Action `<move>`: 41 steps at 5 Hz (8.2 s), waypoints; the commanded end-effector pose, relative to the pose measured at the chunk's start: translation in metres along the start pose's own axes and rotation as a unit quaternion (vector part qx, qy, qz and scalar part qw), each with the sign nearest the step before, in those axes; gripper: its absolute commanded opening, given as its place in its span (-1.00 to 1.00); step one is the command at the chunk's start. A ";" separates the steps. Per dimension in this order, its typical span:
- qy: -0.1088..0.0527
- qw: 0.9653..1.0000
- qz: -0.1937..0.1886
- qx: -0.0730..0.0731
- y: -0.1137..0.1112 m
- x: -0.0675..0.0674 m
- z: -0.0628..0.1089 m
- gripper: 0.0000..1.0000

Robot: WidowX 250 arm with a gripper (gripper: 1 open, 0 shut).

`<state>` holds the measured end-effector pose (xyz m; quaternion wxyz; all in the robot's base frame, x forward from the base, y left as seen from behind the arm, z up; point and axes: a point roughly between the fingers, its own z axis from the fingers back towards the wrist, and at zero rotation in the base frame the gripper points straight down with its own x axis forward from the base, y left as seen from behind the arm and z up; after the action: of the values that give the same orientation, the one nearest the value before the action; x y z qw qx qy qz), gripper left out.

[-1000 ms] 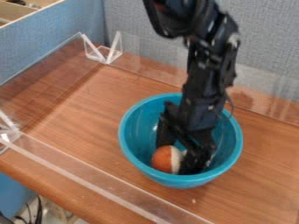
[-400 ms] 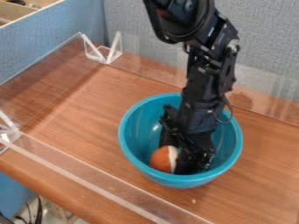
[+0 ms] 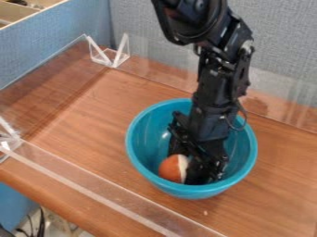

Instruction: Remove the mushroom from inside the blue bowl and put it on the table

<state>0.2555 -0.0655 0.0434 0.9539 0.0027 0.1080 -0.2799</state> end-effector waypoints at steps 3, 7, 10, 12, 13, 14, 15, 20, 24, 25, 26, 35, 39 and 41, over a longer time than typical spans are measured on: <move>-0.041 0.999 0.006 0.011 0.001 0.000 0.031 -1.00; -0.046 0.999 0.009 0.008 -0.001 -0.003 0.035 -1.00; -0.047 0.999 0.012 0.003 0.000 -0.005 0.035 -1.00; -0.075 0.997 0.030 0.008 0.015 -0.017 0.069 -1.00; -0.077 0.995 0.052 0.030 0.046 -0.023 0.102 -1.00; -0.070 0.992 0.102 0.035 0.096 -0.039 0.111 -1.00; -0.055 0.990 0.130 0.027 0.129 -0.053 0.099 -1.00; 0.006 0.990 0.140 0.012 0.171 -0.040 0.047 -1.00; 0.024 0.990 0.140 0.017 0.191 -0.032 0.034 -1.00; 0.026 0.990 0.139 0.019 0.194 -0.031 0.033 -1.00; 0.027 0.990 0.137 0.020 0.197 -0.031 0.031 -1.00; 0.021 0.991 0.130 0.010 0.194 -0.039 0.024 1.00; 0.016 0.992 0.129 0.002 0.190 -0.045 0.025 -1.00; 0.003 0.992 0.128 0.001 0.185 -0.048 0.038 -1.00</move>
<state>0.3184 0.1078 0.0478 0.9744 -0.0006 0.1530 -0.1648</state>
